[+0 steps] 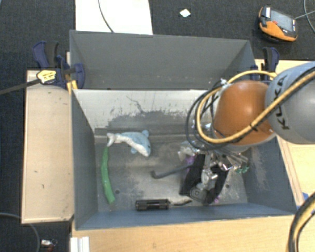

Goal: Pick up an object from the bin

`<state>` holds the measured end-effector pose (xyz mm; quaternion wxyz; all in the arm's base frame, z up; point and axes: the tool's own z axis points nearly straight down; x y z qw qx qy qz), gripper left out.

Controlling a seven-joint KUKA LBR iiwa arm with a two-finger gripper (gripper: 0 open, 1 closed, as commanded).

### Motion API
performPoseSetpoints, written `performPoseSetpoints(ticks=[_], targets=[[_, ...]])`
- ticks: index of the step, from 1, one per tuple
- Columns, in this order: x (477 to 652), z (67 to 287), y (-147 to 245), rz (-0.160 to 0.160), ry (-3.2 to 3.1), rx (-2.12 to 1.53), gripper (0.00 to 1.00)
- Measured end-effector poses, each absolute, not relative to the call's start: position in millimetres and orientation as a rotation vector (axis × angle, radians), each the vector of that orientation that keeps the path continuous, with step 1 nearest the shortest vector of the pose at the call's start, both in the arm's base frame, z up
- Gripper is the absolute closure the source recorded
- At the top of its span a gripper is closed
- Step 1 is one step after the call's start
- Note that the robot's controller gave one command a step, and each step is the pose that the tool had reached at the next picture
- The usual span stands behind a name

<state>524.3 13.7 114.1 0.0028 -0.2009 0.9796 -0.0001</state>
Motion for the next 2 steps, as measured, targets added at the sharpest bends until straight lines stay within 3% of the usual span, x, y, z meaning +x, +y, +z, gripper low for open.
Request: performPoseSetpoints(ticks=[1,2], targets=[[575.1,100.0,10.5,0.000,3.120,-0.274,1.00],[575.0,100.0,10.5,0.000,3.120,-0.273,1.00]])
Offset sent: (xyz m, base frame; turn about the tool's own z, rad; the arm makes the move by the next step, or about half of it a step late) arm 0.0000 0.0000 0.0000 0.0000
